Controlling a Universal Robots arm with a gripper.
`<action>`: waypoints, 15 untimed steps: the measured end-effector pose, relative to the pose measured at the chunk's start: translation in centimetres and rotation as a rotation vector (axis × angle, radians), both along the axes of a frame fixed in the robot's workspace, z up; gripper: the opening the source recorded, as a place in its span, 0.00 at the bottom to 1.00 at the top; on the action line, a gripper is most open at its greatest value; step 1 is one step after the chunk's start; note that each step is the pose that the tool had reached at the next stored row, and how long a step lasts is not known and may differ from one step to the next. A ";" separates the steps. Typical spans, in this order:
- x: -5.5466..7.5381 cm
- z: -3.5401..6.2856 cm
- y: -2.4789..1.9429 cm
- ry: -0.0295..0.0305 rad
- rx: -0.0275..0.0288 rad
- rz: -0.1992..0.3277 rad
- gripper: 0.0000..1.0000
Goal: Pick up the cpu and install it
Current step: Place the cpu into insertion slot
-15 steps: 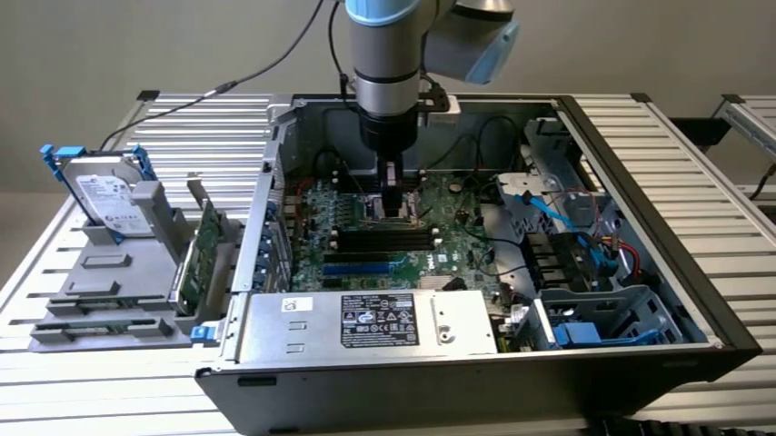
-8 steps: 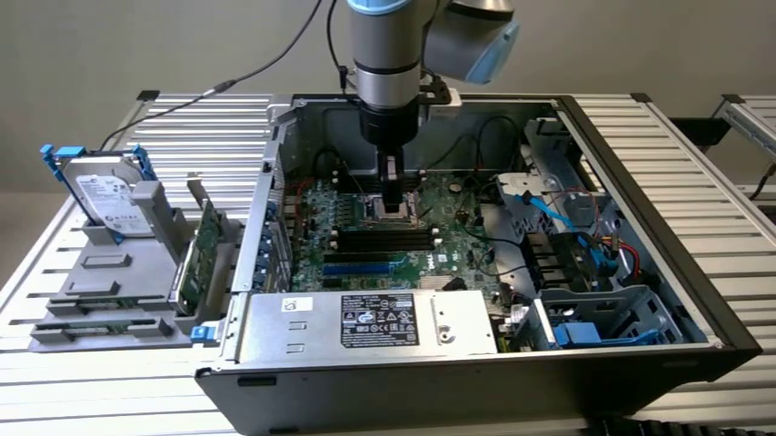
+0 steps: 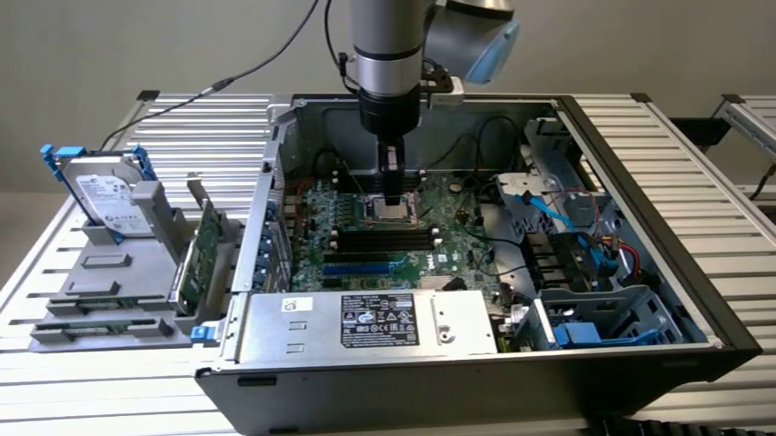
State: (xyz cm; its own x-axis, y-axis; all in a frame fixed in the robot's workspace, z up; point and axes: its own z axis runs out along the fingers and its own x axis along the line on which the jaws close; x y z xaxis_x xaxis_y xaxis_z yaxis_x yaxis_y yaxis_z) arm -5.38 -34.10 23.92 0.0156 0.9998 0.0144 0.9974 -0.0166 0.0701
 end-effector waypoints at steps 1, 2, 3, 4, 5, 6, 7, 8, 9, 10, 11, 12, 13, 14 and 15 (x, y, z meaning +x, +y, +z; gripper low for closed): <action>0.0 0.24 0.00 0.0005 -0.0001 0.000 0.62; 0.0 0.45 0.00 0.0008 -0.0001 0.000 0.62; 0.0 0.60 0.00 0.0010 -0.0001 0.000 0.62; 0.0 0.73 0.00 0.0012 -0.0001 0.000 0.62; 0.0 0.88 0.00 0.0013 -0.0002 0.000 0.62; 0.0 1.06 0.00 0.0015 -0.0002 0.000 0.62; 0.0 1.24 0.00 0.0016 -0.0002 0.000 0.62; 0.0 1.42 0.00 0.0018 -0.0002 0.000 0.62; 0.0 1.62 0.00 0.0021 -0.0002 0.000 0.62; 0.0 1.84 0.00 0.0026 -0.0002 0.000 0.62; 0.0 2.10 0.00 0.0032 -0.0002 0.000 0.62; 0.0 2.35 0.00 0.0037 -0.0001 0.000 0.62; 0.0 2.55 0.00 0.0042 -0.0002 0.000 0.62; 0.0 2.66 0.00 0.0043 -0.0002 0.000 0.62; 0.0 2.74 0.00 0.0045 -0.0002 0.000 0.62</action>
State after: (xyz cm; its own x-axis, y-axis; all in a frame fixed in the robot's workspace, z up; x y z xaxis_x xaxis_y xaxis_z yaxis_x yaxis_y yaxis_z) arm -5.37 -34.10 26.66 0.0157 0.9998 0.0142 0.9977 -0.0166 0.0657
